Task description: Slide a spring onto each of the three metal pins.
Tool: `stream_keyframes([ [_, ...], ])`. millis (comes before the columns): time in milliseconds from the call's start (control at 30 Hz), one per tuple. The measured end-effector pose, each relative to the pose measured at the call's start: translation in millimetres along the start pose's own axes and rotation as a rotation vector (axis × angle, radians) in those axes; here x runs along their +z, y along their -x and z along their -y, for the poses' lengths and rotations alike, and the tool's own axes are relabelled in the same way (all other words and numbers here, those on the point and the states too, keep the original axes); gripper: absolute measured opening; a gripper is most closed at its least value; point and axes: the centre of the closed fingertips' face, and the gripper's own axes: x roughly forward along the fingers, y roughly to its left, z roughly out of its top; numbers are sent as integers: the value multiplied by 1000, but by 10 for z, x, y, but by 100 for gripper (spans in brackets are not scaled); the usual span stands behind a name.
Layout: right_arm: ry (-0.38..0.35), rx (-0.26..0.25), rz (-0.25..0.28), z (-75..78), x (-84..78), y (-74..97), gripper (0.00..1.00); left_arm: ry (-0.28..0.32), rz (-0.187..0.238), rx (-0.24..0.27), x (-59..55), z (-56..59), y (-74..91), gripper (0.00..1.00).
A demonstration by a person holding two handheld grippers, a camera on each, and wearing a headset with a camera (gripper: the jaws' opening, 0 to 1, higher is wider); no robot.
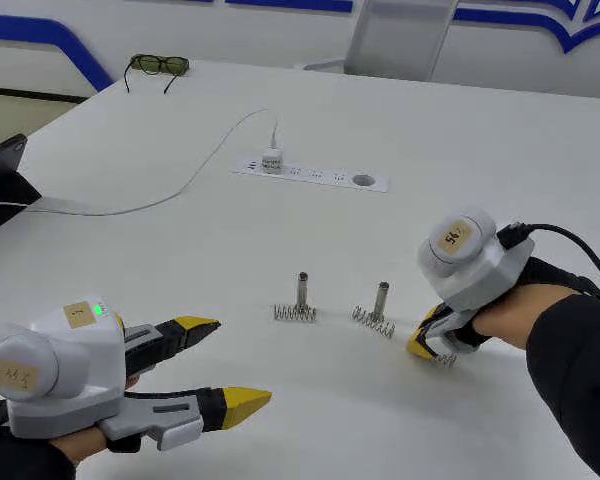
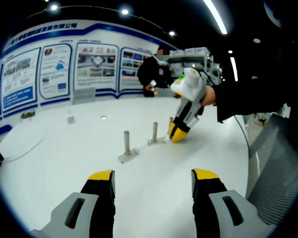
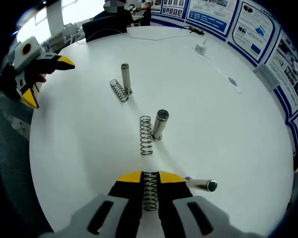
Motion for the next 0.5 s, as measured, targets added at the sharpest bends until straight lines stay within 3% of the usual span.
stream_keyframes([
  [500,65,6,-26,-3,-2,-2,13,0,-3,-1,-9,14,-12,63],
])
